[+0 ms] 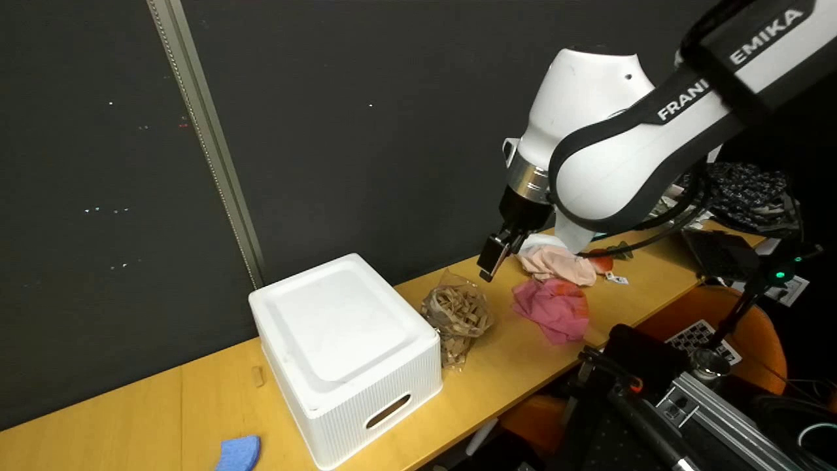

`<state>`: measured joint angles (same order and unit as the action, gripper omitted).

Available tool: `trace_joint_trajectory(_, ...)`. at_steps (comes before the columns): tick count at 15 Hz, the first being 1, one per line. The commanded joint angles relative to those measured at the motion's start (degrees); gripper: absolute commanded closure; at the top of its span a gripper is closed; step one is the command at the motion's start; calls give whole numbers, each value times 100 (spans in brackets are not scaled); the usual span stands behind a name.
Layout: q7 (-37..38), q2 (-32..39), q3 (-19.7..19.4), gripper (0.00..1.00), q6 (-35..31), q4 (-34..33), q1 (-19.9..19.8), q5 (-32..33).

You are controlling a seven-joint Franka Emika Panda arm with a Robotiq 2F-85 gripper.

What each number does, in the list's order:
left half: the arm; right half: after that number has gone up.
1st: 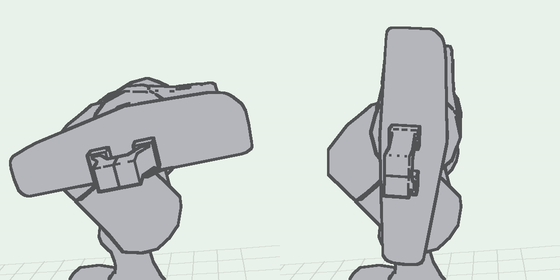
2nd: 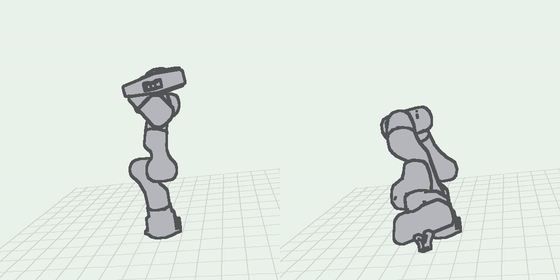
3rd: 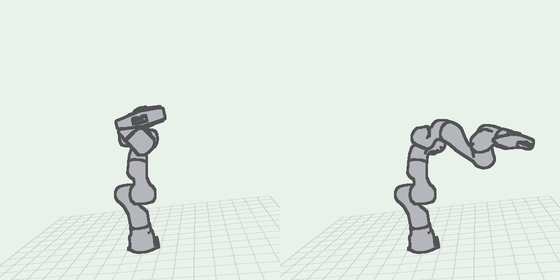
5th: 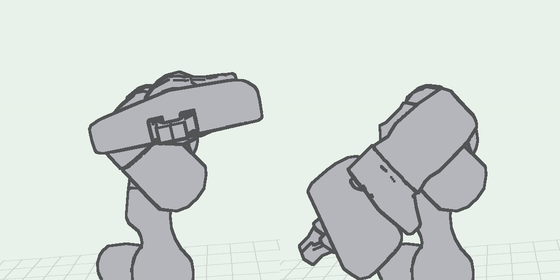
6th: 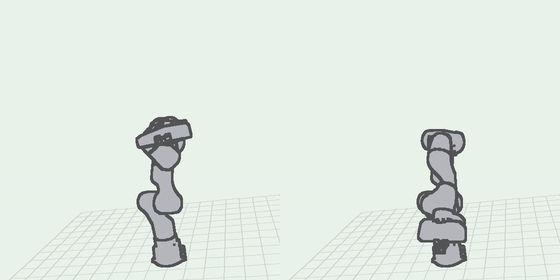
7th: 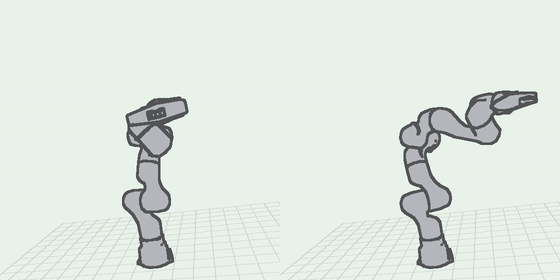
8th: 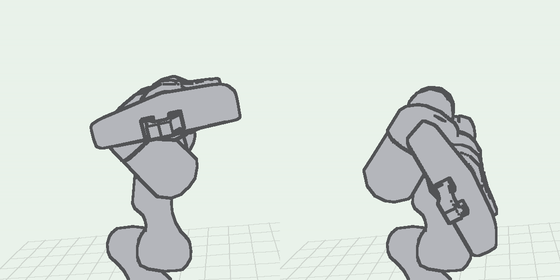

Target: Pick up rubber bands from the clear rubber band bag and put them on the white basket two times

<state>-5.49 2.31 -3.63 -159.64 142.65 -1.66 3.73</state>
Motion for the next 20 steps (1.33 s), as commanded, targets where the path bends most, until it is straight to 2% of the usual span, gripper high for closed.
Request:
trace_joint_trajectory(1,73,680,-19,0,-329,-484,-99,16)
trace_joint_trajectory(2,83,824,-7,0,-308,-594,-108,-25)
trace_joint_trajectory(3,79,963,3,25,-289,-699,-127,-56)
trace_joint_trajectory(4,65,1066,16,26,-238,-794,-145,-85)
trace_joint_trajectory(5,73,1197,19,32,-252,-891,-154,-92)
trace_joint_trajectory(8,79,1537,47,58,-214,-1159,-159,-114)
trace_joint_trajectory(13,-6,2139,94,95,-239,-1613,-265,-179)
trace_joint_trajectory(15,-61,2375,151,100,-241,-1797,-283,-164)
trace_joint_trajectory(20,-311,2890,383,100,-345,-2173,-391,-147)
